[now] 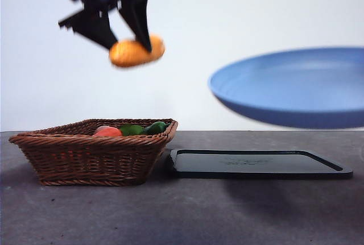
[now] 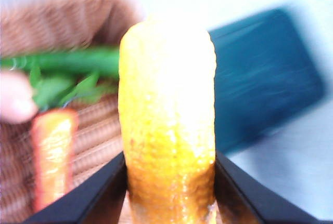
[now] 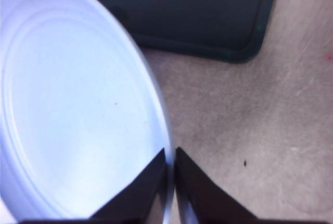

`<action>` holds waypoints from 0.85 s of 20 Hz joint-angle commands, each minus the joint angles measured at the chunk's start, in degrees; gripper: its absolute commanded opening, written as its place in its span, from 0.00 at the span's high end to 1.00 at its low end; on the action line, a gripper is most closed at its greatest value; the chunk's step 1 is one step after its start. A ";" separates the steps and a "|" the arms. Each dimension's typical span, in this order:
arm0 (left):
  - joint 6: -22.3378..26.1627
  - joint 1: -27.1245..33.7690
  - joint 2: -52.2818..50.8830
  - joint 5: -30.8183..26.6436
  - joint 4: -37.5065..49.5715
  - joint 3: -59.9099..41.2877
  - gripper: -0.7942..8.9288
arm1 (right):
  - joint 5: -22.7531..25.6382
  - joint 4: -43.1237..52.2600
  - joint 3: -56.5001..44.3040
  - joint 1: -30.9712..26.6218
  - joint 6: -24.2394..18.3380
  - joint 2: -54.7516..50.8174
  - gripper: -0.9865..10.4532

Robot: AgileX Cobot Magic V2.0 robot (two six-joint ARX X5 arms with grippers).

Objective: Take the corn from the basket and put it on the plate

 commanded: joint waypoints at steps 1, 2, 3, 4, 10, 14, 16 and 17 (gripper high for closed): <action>-0.31 -2.14 -1.75 4.61 -0.55 1.07 0.72 | -2.51 2.29 0.70 -0.02 1.95 4.81 0.91; -0.26 -3.54 -2.43 7.69 -1.22 1.07 0.72 | -4.72 3.54 0.70 -0.02 2.58 7.32 0.91; -0.11 -4.94 -2.47 9.44 -1.70 1.05 0.72 | -6.27 4.59 0.70 -0.02 3.04 9.22 0.91; 0.28 -6.71 -2.27 9.77 -1.92 0.92 0.72 | -7.82 5.81 0.70 -0.02 4.02 11.37 0.91; 1.92 -16.92 3.52 9.64 0.52 0.68 0.72 | -10.47 7.89 0.70 -0.02 4.96 17.11 0.91; 3.82 -20.85 9.53 7.30 1.42 0.68 0.72 | -12.20 8.33 0.70 -0.04 4.85 17.09 0.91; 4.15 -21.53 11.74 7.28 1.75 0.68 0.72 | -12.20 8.31 0.70 -0.02 4.63 17.09 0.91; 4.59 -21.77 12.57 7.19 1.77 0.68 0.72 | -12.22 8.31 0.70 -0.02 4.59 17.09 0.91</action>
